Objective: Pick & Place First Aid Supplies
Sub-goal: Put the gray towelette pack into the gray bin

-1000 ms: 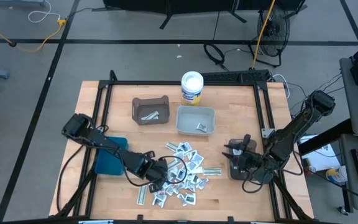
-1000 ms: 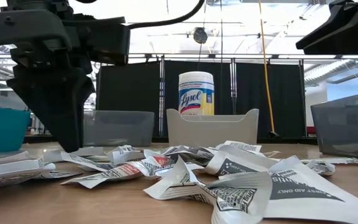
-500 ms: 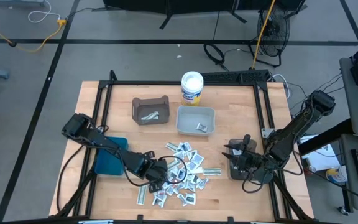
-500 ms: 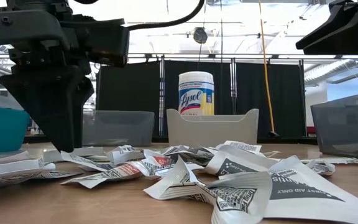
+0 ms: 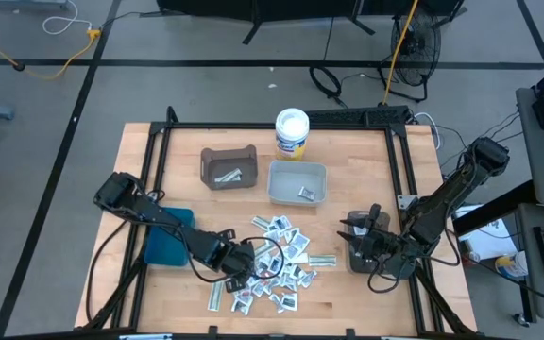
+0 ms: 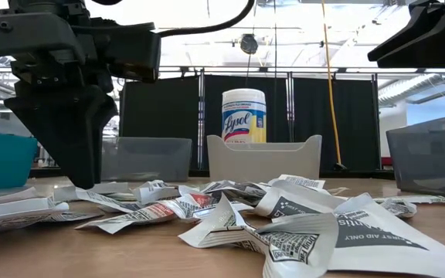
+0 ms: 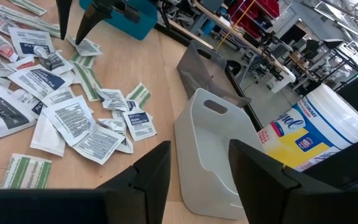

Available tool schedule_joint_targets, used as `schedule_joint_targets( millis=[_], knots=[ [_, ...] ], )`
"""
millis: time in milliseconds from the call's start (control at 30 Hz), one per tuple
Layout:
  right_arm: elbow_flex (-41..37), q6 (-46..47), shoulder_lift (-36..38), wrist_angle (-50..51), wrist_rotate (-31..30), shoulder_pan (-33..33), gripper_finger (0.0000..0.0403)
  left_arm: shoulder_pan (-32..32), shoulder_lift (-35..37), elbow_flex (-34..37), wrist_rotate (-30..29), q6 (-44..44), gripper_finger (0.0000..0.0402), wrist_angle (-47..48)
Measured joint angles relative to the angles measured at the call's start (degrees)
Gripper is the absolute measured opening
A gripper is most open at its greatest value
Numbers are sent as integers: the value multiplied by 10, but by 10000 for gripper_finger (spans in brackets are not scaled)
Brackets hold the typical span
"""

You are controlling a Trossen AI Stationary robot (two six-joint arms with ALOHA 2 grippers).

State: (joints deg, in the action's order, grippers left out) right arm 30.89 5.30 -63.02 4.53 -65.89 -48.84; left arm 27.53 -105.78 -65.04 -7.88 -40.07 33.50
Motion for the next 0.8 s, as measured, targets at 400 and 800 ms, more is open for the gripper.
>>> schedule_joint_targets(
  millis=[400, 800],
  knots=[
    [0, 0, 0, 0, 0, 0, 155, 0, 0, 1, -6, 29, 104, 12],
    [0, 0, 0, 0, 1, 0, 155, -1, 1, 16, -12, 27, 103, 11]
  ],
)
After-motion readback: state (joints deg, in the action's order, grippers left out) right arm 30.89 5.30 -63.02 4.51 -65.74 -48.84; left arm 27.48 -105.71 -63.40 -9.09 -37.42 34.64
